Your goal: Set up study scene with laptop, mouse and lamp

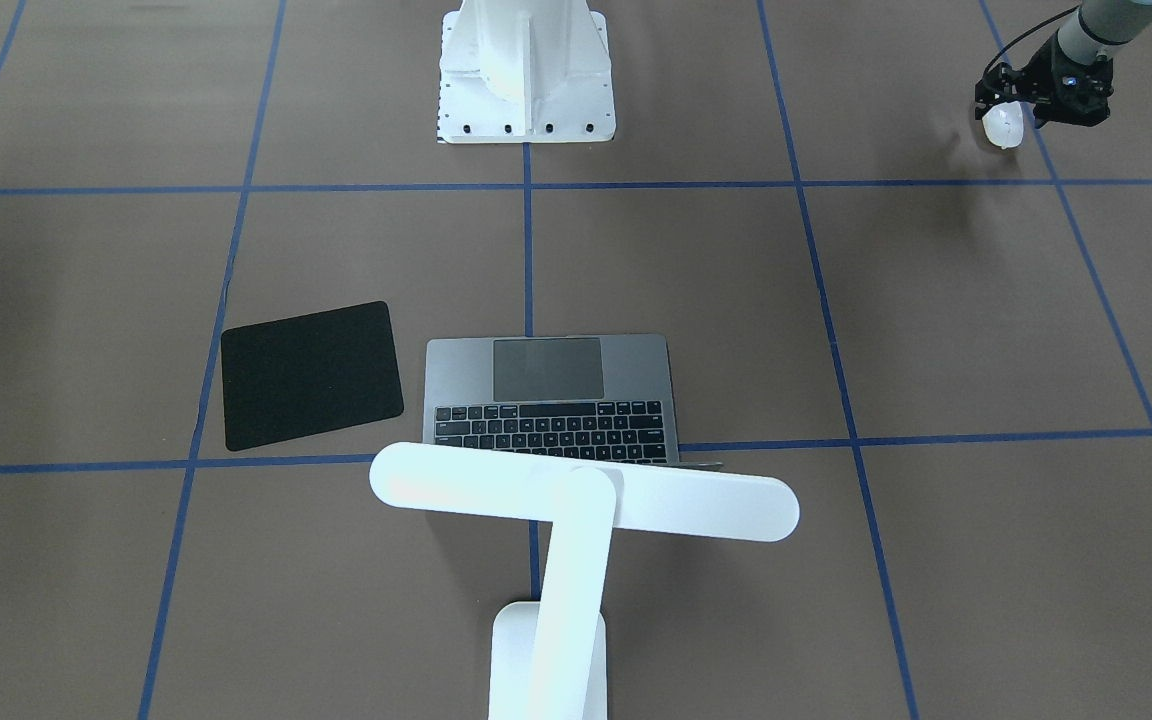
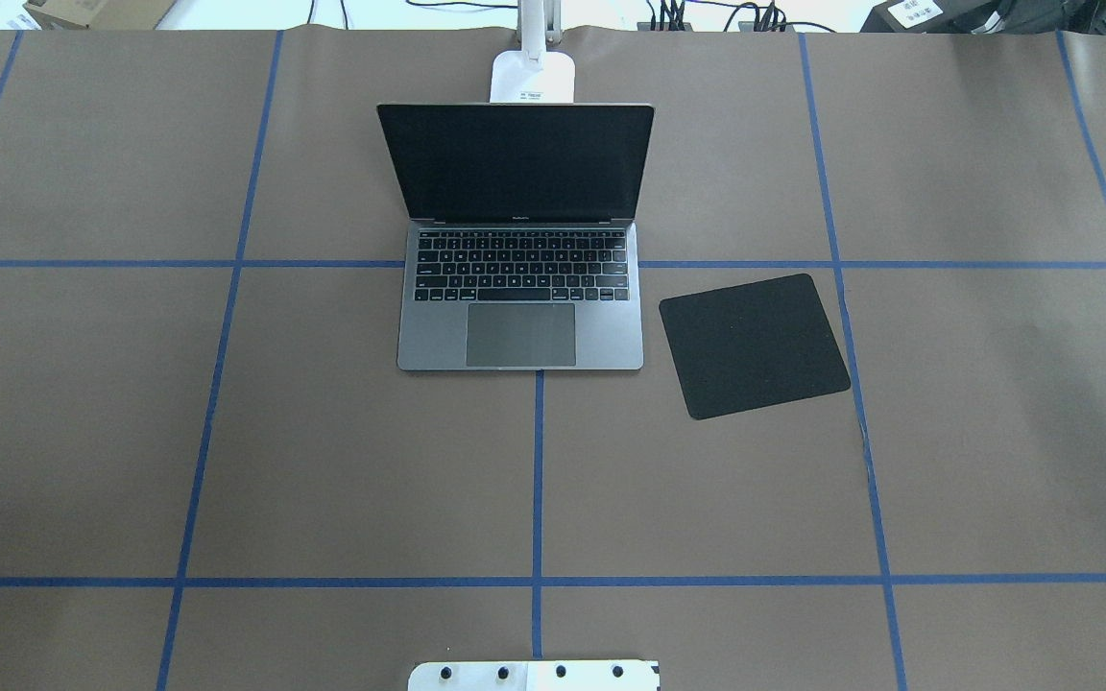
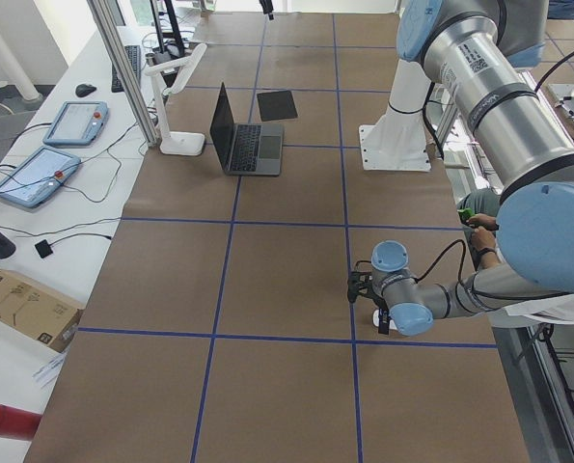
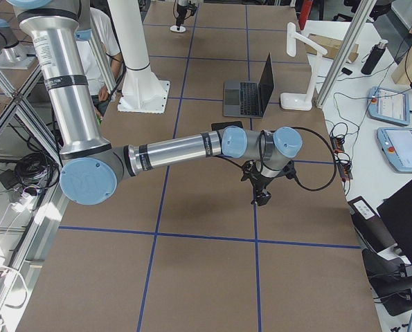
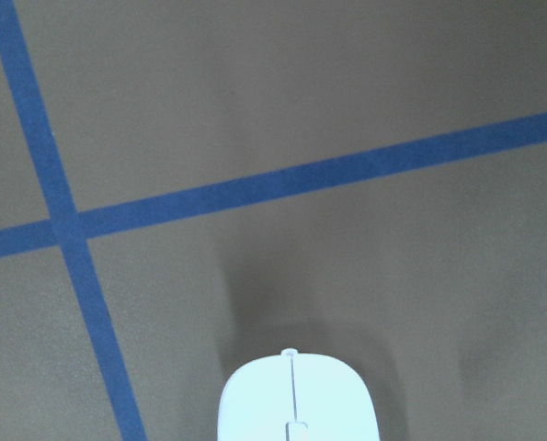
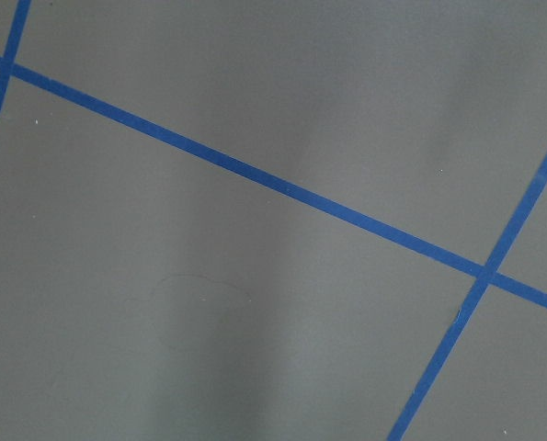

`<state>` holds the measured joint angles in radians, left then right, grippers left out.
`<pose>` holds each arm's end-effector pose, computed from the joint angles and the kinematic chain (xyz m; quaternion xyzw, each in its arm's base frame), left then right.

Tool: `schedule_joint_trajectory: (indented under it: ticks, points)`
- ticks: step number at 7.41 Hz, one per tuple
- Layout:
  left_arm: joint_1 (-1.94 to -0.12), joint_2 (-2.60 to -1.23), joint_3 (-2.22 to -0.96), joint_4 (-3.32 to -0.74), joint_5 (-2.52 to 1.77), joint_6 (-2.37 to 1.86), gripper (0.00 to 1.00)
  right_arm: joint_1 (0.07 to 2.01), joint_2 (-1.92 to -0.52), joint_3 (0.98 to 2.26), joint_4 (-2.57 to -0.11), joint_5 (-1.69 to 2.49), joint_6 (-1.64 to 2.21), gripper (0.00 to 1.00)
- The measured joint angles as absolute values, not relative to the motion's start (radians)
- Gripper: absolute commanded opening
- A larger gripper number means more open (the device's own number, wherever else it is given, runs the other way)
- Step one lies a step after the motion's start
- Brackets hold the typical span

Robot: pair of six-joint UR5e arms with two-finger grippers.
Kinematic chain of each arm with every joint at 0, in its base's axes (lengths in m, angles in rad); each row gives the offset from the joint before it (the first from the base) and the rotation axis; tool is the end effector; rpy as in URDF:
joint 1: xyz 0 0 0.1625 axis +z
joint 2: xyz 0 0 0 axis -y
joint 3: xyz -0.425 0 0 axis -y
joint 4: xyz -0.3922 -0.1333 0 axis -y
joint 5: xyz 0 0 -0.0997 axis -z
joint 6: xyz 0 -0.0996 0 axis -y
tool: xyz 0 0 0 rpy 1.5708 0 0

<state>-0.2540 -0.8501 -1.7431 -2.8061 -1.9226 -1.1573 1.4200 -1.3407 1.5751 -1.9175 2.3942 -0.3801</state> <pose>0.1596 -0.1437 0.6954 -0.0471 0.3672 0.1326 0.9194 -0.0260 -0.5725 0.5637 -0.0054 -0.4028 -0.2184 0.8888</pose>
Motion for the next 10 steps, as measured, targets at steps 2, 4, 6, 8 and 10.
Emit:
schedule_joint_trajectory:
  ticks: [2,4,6,8,10]
  points:
    - [-0.206,-0.855,-1.737,-2.806,-1.903,-1.186,1.0,1.419,-1.341,1.573,-1.917,2.393,-0.38,0.99]
    - [-0.194,-0.855,-1.734,-2.806,-1.898,-1.191,1.0,1.419,-1.341,1.572,-1.917,2.393,-0.38,0.99]
    - [-0.19,-0.854,-1.731,-2.807,-1.898,-1.195,0.87,1.419,-1.341,1.571,-1.917,2.393,-0.38,0.99]
    - [-0.185,-0.853,-1.725,-2.807,-1.9,-1.198,0.6,1.418,-1.341,1.571,-1.917,2.393,-0.38,0.99]
    - [-0.184,-0.851,-1.723,-2.81,-1.904,-1.201,0.42,1.419,-1.341,1.572,-1.917,2.393,-0.38,0.99]
